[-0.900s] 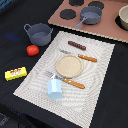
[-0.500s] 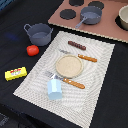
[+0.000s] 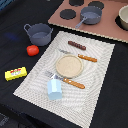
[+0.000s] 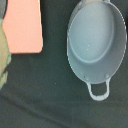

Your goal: Interact with the objects in diverse but meaningful ways.

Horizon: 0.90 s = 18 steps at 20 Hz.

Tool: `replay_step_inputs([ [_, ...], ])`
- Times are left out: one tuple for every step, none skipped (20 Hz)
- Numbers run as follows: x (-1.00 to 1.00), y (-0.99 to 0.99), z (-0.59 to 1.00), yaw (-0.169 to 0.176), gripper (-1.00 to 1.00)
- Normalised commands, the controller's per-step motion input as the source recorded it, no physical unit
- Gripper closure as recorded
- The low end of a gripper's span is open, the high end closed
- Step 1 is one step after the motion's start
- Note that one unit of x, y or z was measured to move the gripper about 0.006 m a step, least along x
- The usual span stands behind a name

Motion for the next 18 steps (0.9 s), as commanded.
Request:
replay_step_inputs([
  [0.65, 0.0, -0.14, -0.092, -1.0],
  [0.74, 0.0, -0.07, -0.092, -1.0],
  [0.88, 0.01, 0.0, -0.1, -1.0],
  [0.87, 0.01, 0.01, -0.102, -1.0],
  [0.89, 0.01, 0.04, -0.096, -1.0],
  [0.9, 0.01, 0.06, -0.09, -1.0],
  [0.91, 0.01, 0.05, -0.087, -1.0],
  [0.92, 0.03, 0.06, -0.078, -1.0],
  [0.93, 0.03, 0.05, -0.073, -1.0],
  [0.94, 0.05, 0.03, -0.057, -1.0],
  [0.96, 0.0, 0.0, -0.018, -1.0],
  [0.95, 0.0, 0.0, -0.016, -1.0],
  [0.94, 0.0, 0.0, -0.017, -1.0],
  [0.94, 0.0, 0.0, -0.017, -1.0],
  [0.94, 0.0, 0.0, -0.018, -1.0],
  [0.93, 0.0, 0.0, -0.016, -1.0],
  [0.93, 0.0, 0.0, -0.014, -1.0],
  [0.93, 0.0, 0.0, -0.002, -1.0],
])
